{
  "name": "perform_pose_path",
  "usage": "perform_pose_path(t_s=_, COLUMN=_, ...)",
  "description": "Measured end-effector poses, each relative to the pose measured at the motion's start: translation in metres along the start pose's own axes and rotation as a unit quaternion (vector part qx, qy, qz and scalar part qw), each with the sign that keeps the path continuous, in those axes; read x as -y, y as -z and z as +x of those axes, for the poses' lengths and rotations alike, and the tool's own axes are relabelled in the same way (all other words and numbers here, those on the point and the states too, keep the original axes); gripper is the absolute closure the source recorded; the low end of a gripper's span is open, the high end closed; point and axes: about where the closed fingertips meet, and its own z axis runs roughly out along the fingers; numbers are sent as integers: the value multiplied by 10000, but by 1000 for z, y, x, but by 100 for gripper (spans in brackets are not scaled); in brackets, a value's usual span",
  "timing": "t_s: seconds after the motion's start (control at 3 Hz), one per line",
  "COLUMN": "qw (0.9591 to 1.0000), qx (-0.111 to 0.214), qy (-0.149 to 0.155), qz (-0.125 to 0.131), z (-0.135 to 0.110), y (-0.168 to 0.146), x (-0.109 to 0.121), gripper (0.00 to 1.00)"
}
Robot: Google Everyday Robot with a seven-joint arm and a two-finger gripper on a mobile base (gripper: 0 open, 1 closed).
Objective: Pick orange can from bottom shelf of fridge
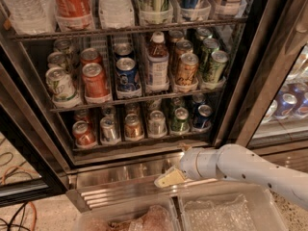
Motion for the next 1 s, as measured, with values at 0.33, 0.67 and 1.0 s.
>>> perform_pose_path(t_s=0.33, qw=9986, qx=525, qy=3, qz=-13, z=-27, y=-17, x=3, gripper=0)
perform_pose_path(t_s=0.67, qw=9984, qx=564, qy=4, qz=-53, z=-29, y=-21, x=0, gripper=0)
perform_pose_path(t_s=1.0, qw=9979, qx=642, qy=-30, qz=-104, z=-34, y=-28, x=-4, gripper=0)
